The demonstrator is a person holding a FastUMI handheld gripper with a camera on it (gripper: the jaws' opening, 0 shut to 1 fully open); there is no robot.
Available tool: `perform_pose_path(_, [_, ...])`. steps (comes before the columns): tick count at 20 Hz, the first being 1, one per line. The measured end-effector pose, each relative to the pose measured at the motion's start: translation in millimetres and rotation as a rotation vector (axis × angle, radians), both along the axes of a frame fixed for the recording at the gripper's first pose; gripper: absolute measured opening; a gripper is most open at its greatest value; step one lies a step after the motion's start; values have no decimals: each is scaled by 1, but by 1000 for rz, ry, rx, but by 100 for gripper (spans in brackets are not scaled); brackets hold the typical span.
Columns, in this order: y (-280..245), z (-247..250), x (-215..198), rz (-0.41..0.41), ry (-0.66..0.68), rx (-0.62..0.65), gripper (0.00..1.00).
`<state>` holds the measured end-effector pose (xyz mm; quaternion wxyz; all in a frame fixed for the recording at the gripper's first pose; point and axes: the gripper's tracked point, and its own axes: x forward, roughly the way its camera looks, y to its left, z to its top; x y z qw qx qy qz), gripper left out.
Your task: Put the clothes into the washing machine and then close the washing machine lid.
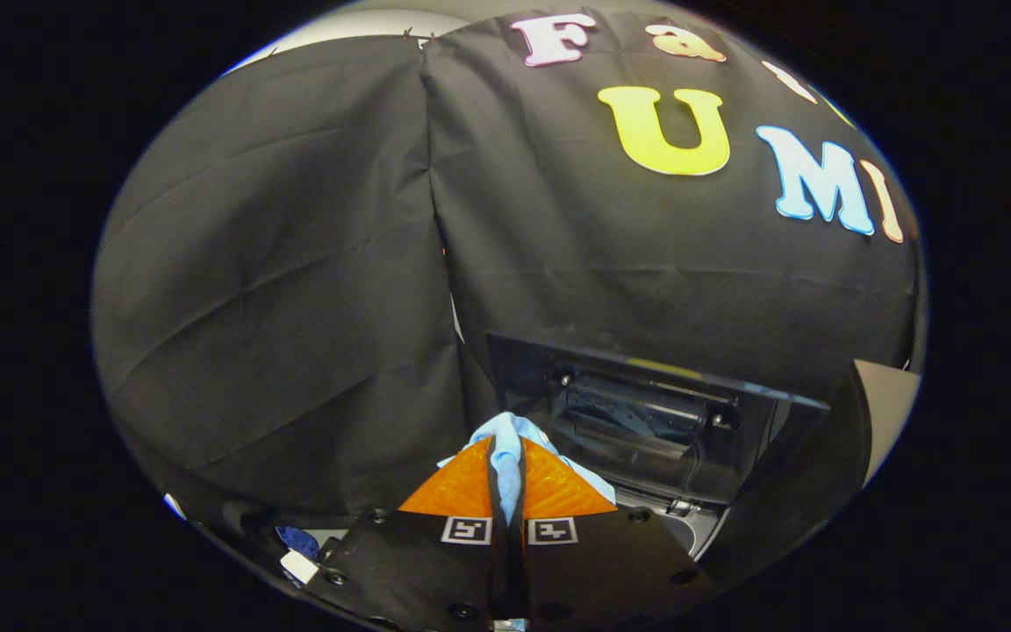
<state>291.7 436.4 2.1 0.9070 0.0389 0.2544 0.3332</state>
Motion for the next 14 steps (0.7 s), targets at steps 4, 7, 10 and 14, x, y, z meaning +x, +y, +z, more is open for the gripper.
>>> perform_pose_path(4, [5, -42, -2, 8, 32, -61, 1])
perform_pose_path(7, [4, -69, 0, 5, 80, -97, 1])
perform_pose_path(10, [-1, -88, -1, -4, 110, -123, 1])
perform_pose_path(14, [-12, -96, 4, -22, 123, -133, 1])
